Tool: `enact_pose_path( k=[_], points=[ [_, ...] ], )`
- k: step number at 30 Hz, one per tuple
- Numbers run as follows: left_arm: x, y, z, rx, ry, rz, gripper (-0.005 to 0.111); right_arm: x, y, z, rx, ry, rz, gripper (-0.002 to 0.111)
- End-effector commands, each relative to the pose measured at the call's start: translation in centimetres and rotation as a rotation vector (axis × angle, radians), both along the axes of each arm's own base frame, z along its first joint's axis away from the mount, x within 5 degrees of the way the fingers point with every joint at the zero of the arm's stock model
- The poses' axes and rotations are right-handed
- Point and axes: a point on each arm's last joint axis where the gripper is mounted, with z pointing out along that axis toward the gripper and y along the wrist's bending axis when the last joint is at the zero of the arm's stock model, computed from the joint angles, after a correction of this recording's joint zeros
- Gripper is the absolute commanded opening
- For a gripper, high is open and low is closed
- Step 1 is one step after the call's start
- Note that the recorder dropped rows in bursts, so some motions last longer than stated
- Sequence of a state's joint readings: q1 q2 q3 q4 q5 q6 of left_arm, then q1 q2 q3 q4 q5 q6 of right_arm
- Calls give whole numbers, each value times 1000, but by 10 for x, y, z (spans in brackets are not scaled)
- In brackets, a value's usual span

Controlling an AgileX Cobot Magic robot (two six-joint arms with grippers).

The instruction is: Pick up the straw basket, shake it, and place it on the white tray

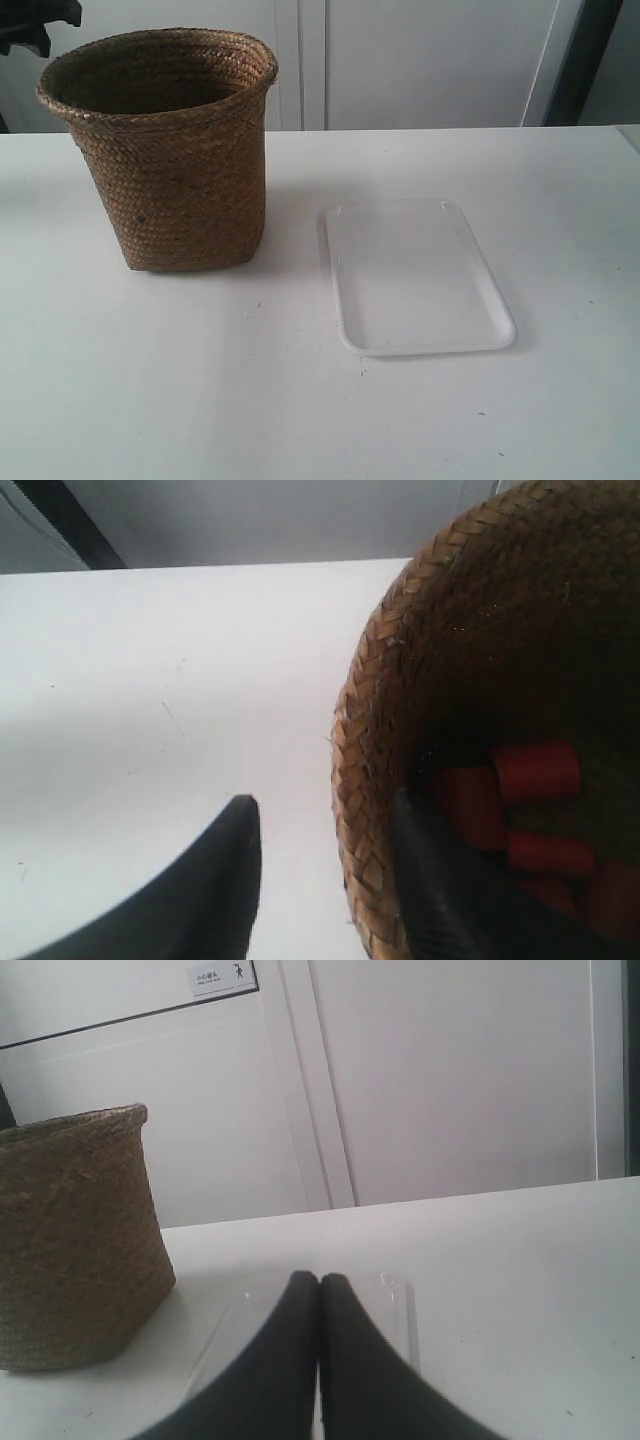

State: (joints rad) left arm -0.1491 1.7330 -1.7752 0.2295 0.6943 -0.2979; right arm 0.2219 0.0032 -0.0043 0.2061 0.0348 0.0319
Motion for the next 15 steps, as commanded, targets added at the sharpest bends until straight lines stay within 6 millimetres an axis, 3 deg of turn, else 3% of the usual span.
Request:
enact_pose_path(
  k=[1, 10, 13, 15],
  points=[
    [6, -2, -11, -1, 47, 11, 48, 0, 0, -1, -8, -3, 6, 0],
    [26, -8, -40, -33, 75, 4, 47, 0, 0, -1, -8, 0, 7, 0],
    [31, -10, -46, -50, 73, 0, 32, 0, 0, -1, -18, -6, 5, 0],
    [35, -10, -51, -50, 71, -2, 11, 0, 0, 0, -29, -16, 3, 0]
  ],
)
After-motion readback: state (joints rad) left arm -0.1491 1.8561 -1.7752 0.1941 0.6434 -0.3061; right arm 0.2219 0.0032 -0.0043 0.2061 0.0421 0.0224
